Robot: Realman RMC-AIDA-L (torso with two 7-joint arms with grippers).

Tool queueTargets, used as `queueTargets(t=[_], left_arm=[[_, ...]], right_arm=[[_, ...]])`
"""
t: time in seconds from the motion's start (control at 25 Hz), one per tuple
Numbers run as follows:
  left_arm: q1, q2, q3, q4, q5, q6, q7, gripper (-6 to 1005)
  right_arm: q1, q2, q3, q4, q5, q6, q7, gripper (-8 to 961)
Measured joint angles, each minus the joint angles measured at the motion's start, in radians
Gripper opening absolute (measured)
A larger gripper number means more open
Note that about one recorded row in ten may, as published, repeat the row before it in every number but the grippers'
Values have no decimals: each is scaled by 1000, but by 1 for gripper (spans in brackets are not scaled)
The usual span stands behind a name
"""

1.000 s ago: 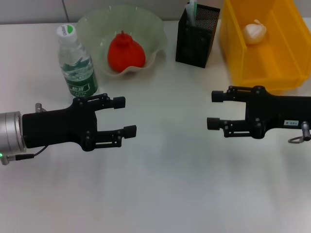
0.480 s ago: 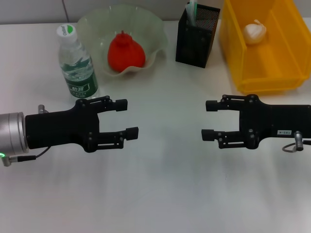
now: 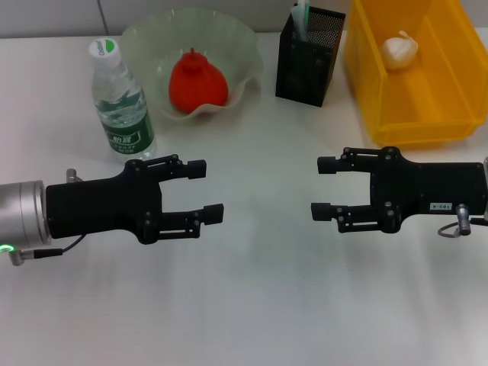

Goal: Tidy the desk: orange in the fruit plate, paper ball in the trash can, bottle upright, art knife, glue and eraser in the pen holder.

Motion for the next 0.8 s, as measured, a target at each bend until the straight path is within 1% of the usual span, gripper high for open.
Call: queueTargets(t=[0.16, 0.8], left_arm=[[0, -7, 1, 0, 0, 0, 1, 802], [0, -8, 3, 0, 2, -4, -3, 802]], right_arm=[[0, 0, 2, 1, 0, 1, 0, 763], [-5, 0, 4, -1, 0, -3, 0, 762]])
